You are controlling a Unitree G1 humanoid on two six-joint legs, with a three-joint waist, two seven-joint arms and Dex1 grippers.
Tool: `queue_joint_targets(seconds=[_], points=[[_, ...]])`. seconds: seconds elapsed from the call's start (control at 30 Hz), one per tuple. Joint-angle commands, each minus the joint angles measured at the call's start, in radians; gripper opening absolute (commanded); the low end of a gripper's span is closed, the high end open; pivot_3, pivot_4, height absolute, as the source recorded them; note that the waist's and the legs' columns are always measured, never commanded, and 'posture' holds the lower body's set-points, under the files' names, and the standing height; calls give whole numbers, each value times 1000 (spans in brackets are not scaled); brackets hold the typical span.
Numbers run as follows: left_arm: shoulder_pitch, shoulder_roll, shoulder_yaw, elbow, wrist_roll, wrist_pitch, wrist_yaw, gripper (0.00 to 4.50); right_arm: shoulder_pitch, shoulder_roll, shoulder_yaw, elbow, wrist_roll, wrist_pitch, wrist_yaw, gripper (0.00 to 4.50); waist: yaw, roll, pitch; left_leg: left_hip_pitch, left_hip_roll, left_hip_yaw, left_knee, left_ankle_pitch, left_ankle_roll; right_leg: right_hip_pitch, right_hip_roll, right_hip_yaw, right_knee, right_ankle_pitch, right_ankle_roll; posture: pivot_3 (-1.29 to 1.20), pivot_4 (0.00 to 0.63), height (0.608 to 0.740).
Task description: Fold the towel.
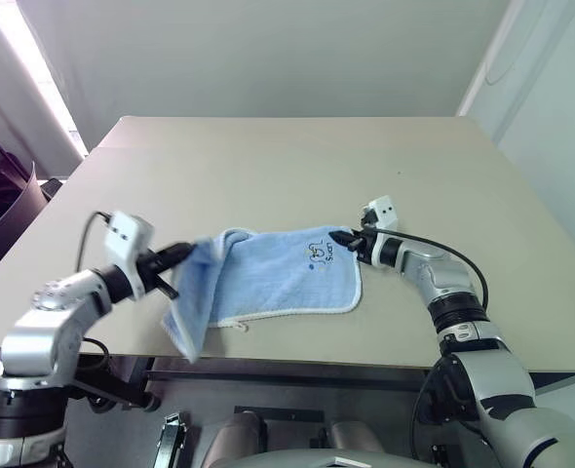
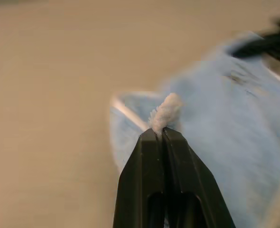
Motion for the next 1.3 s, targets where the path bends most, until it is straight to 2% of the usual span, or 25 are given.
queue_joint_targets(seconds=[0.03, 0.13, 0.2, 0.37, 0.43, 0.53, 0.6, 0.77, 0.87, 0.97, 1.13, 1.3], points=[[-145, 13, 78, 186, 33, -95, 73, 54, -101, 7, -68, -17, 39, -58, -47, 399, 0, 0, 0, 0, 0, 0, 0, 0, 0, 0, 0, 0, 0, 0, 0, 0, 0, 740], [-324, 15, 57, 444, 103, -205, 124, 54, -197, 18, -111, 88, 32, -164, -119, 399, 0, -1, 0, 0, 0, 0, 1, 1, -2, -1, 0, 0, 2, 1, 0, 0, 0, 740], [-469, 17, 20, 667, 177, -345, 147, 54, -278, 15, -119, 198, -3, -274, -177, 399, 0, -1, 0, 0, 0, 0, 2, 2, -2, -1, 0, 0, 3, 1, 1, 0, 0, 740], [-846, 17, 21, 1153, 246, -586, 233, 54, -477, -19, -112, 444, -82, -480, -286, 399, -2, -6, 0, -2, -1, 0, 1, 2, -3, -4, 0, 0, 5, 1, 1, 0, 0, 740], [-925, 19, 19, 1255, 265, -665, 246, 54, -523, -31, -115, 488, -104, -587, -299, 399, -9, -6, 0, -7, -1, 0, 1, 3, -4, -10, -2, 0, 7, 1, 1, 0, 0, 740], [-949, 18, -9, 1316, 314, -789, 253, 54, -523, -35, -141, 505, -87, -702, -248, 399, -28, -7, -1, -17, -2, 1, 1, 7, -11, -17, -2, 0, 9, 1, 1, 0, 0, 740], [-925, 11, -7, 1324, 313, -833, 198, 54, -486, -31, -147, 494, -63, -722, -142, 399, -40, -7, -1, -17, -2, 1, 0, 7, -11, -18, -2, 0, 9, 1, 1, 0, 0, 740], [-702, 18, -19, 1243, 293, -937, -44, 54, -271, -26, -151, 354, 6, -751, 132, 399, -80, -8, -3, -17, -1, 1, -1, 7, -11, -18, -2, 0, 10, 1, 1, 0, 0, 740], [-493, 37, -7, 1129, 266, -979, -146, 54, -71, -34, -134, 153, 64, -676, 257, 399, -93, -8, -3, -17, -1, 1, 0, 7, -10, -19, -2, 0, 11, 1, 1, 0, 0, 740], [-319, 51, 11, 991, 222, -926, -215, 54, 106, -54, -117, -51, 103, -580, 305, 399, -100, -8, -3, -17, 0, 0, -1, 5, -7, -21, -1, 0, 13, 1, 1, 0, 0, 740], [-79, 68, 67, 753, 150, -849, -225, 54, 364, -120, -95, -321, 151, -445, 364, 399, -70, -8, -3, -14, 1, -1, 2, 8, -7, -18, -1, 0, 17, 3, -2, 0, 0, 740], [68, 79, 102, 591, 107, -757, -223, 54, 527, -197, -84, -487, 200, -336, 434, 399, -21, -5, -3, 3, 1, 0, 2, 8, -6, -4, -1, 0, 14, 3, -3, 0, 0, 740]])
